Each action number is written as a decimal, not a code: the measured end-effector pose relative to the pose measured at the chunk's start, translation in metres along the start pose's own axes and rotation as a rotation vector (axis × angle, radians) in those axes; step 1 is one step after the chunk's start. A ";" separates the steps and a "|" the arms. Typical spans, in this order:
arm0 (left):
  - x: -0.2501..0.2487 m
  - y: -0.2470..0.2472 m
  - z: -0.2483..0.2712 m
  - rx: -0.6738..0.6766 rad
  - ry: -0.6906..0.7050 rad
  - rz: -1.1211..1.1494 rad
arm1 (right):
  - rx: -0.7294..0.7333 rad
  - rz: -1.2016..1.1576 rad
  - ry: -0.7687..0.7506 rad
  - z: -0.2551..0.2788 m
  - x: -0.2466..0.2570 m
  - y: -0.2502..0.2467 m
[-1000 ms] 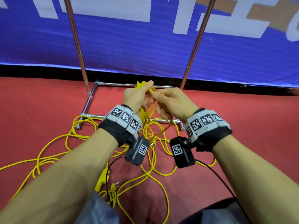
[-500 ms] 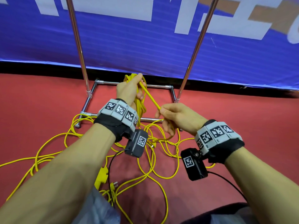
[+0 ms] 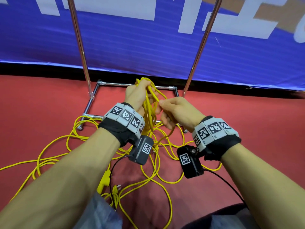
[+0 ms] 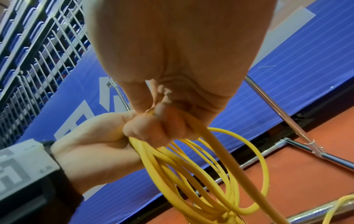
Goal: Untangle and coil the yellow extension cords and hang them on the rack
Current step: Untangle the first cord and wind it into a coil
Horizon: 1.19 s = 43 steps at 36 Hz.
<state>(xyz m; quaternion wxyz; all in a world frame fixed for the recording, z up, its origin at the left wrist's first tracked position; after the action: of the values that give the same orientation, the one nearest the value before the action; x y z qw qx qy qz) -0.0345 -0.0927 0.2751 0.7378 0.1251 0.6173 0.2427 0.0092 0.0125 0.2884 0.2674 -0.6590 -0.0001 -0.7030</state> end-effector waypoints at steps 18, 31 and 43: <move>-0.027 -0.019 -0.013 -0.027 0.035 0.302 | -0.113 0.368 0.280 0.009 -0.070 -0.053; -0.051 -0.036 -0.010 -0.176 0.207 0.053 | -0.354 -0.086 0.148 0.007 -0.041 -0.077; -0.044 -0.015 -0.002 -0.099 0.219 -0.068 | -0.085 -0.771 -0.083 0.011 0.050 -0.051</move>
<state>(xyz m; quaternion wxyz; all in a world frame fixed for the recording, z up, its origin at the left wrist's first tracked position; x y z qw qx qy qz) -0.0390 -0.1288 0.3048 0.6789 0.0402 0.6855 0.2600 0.0009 0.0416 0.3539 -0.0441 -0.6490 -0.2291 -0.7241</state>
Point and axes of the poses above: each hand's wrist, its own z-axis away from the middle knuckle, its own y-axis out of the palm, x = y × z, the point moved 10 cm from there along -z, towards the middle knuckle, and after that the axes turned 2 degrees about z, right-handed, at the moved point
